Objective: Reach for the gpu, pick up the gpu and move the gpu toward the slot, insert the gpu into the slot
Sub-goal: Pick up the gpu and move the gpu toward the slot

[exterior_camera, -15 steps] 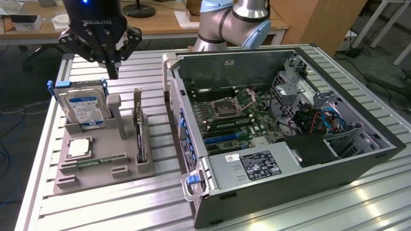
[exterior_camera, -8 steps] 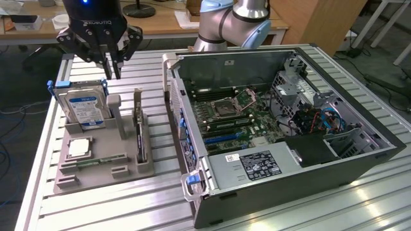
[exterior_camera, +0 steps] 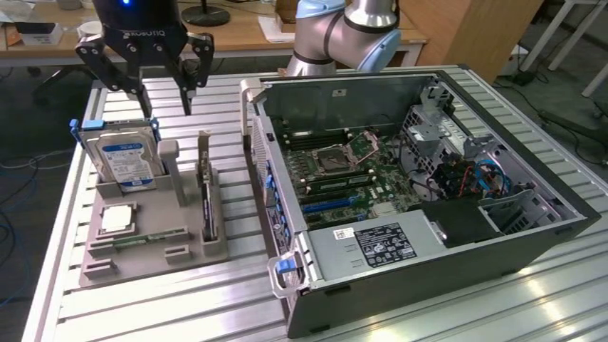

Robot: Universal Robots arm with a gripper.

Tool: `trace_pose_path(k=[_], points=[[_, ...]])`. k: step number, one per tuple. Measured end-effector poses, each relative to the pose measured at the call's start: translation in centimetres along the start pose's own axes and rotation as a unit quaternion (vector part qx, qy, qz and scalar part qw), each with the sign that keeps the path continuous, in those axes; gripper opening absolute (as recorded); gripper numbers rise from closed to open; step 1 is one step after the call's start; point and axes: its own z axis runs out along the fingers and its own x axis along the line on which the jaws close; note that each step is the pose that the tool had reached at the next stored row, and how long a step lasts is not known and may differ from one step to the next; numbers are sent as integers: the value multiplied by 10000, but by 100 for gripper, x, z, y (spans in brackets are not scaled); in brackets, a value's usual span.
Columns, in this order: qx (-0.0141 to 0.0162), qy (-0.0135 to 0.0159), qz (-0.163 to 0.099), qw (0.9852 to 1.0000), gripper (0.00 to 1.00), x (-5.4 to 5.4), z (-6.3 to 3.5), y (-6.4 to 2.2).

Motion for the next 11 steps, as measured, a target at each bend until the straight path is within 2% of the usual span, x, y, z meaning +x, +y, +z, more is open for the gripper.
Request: trace_pose_path(k=[2,3,4,8,11], points=[[4,0,0,10000,64,0,0,0],[12,-1,-4,10000,64,0,0,0],[16,1,-30,10000,71,0,0,-1],[20,14,-317,9995,71,0,12,0],[15,24,-554,9985,71,-1,32,-1]])
